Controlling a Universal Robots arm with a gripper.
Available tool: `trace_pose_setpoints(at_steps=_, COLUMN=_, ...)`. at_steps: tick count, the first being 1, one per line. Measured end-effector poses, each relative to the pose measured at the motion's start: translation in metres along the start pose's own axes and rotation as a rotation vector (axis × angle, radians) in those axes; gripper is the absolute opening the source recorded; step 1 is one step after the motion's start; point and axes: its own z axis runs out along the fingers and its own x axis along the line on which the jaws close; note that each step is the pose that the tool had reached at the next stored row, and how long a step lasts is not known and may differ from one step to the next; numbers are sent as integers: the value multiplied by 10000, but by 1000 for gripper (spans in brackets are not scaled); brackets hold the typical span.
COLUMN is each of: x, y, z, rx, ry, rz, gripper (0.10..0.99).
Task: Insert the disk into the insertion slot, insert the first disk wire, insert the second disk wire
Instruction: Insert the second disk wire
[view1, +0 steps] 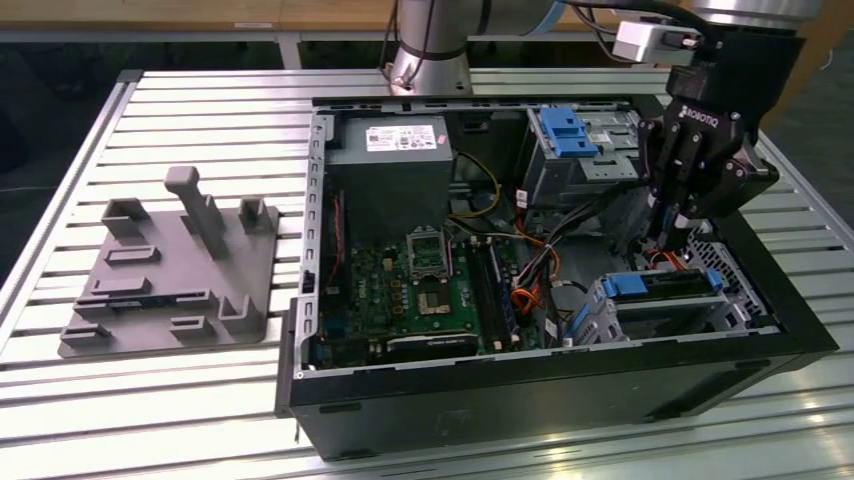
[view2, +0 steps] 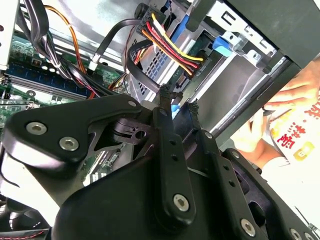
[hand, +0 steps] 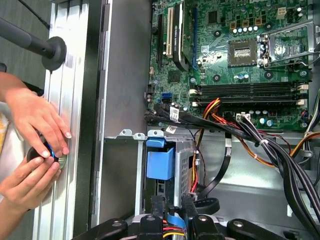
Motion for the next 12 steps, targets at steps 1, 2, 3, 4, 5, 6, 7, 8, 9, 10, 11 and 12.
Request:
trace_pose_setpoints(at_steps=1, x=0, y=0, z=0, rx=6, ry=-1, rz=16, gripper=294)
trace_pose_setpoints(at_steps=2, x=0, y=0, z=0, rx=9, ry=-2, rz=39, gripper=294)
trace_pose_setpoints(at_steps=3, x=0, y=0, z=1, rx=11, ry=-4, rz=66, gripper=294)
trace_pose_setpoints(at_steps=4, x=0, y=0, z=1, rx=15, ry=-6, rz=94, gripper=294)
trace_pose_setpoints(at_steps=5, x=-1, y=0, z=2, rx=17, ry=-8, rz=124, gripper=294)
trace_pose_setpoints(at_steps=6, x=-1, y=0, z=2, rx=19, ry=-10, rz=160, gripper=294)
trace_pose_setpoints(at_steps=7, x=-1, y=0, z=3, rx=19, ry=-12, rz=198, gripper=294)
trace_pose_setpoints(at_steps=8, x=-1, y=1, z=3, rx=19, ry=-14, rz=233, gripper=294)
trace_pose_setpoints(at_steps=9, x=-2, y=4, z=5, rx=22, ry=-19, rz=261, gripper=294)
trace_pose_setpoints(at_steps=10, x=-2, y=7, z=7, rx=24, ry=-22, rz=286, gripper=294)
trace_pose_setpoints(at_steps=11, x=-3, y=9, z=7, rx=28, ry=-23, rz=306, gripper=294)
trace_pose_setpoints(at_steps=12, x=-3, y=13, z=7, rx=33, ry=-21, rz=326, gripper=294)
